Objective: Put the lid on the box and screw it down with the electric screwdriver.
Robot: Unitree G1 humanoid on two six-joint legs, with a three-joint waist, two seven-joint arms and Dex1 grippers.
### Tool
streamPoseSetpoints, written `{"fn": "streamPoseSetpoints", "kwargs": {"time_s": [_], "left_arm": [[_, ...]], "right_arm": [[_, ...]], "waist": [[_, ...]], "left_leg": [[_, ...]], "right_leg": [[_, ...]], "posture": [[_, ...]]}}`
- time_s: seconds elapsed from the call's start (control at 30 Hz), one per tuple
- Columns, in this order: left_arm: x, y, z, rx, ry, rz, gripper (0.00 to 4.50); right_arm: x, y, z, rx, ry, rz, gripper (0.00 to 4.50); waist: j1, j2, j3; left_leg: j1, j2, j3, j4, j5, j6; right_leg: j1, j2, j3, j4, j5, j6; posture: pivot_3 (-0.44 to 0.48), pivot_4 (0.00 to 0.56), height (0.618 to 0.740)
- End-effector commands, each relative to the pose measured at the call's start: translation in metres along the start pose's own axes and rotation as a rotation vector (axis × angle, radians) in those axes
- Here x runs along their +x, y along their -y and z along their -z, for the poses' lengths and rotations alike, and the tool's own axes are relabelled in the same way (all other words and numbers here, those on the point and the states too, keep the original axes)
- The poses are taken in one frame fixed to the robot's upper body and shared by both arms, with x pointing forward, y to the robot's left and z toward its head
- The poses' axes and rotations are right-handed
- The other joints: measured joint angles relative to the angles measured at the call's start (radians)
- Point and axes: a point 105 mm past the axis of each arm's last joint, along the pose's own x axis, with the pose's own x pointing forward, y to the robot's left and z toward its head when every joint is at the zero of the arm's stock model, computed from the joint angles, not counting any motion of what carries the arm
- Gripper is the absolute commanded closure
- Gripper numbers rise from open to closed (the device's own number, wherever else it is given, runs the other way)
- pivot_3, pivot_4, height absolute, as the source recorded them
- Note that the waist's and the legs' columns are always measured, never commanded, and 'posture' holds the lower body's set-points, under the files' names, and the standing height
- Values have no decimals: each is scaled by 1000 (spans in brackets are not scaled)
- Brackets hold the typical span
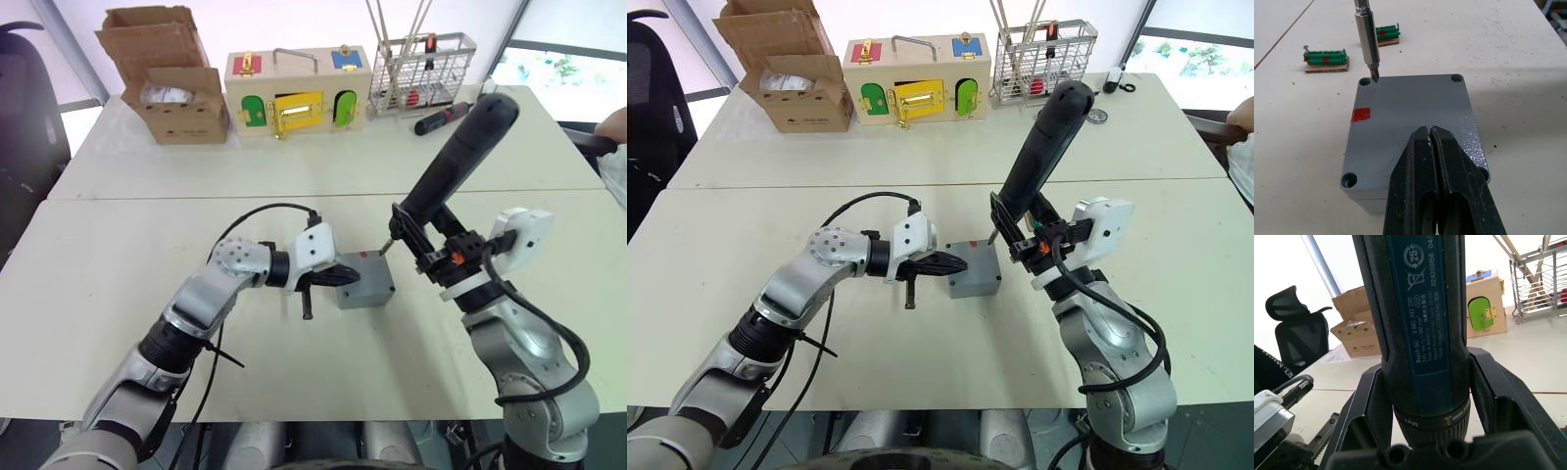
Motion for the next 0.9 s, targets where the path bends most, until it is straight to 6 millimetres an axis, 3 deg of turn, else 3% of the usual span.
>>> {"fn": "streamPoseSetpoints", "kwargs": {"time_s": [0.03, 0.57, 0.77, 0.9], "left_arm": [[2, 2, 1, 4, -8, 10, 4500], [2, 1, 0, 15, -10, -5, 4500], [1, 1, 1, 17, -16, -7, 4500], [2, 3, 2, 16, -19, -1, 4500]], "right_arm": [[-1, -2, -16, -31, 76, -16, 2641], [8, 1, -6, -38, 59, -14, 2641], [6, -3, 23, -52, -93, -54, 2641], [9, 5, 38, -42, -184, -22, 2641]], "waist": [[0, 0, 0], [0, 0, 0], [-1, 0, 0], [-1, -1, 0]], "left_leg": [[0, 0, 0, 0, 0, 0], [0, 0, 0, 0, 0, 0], [1, 0, 0, 0, 0, 0], [11, 0, 0, -2, 0, 1]], "right_leg": [[0, 0, 0, 0, 0, 0], [1, 0, 0, 0, 0, 0], [2, 0, 0, 0, 0, 0], [11, 0, 0, -2, 0, 0]], "posture": [[0, 150, 737], [0, 150, 737], [0, 150, 737], [0, 150, 737]]}}
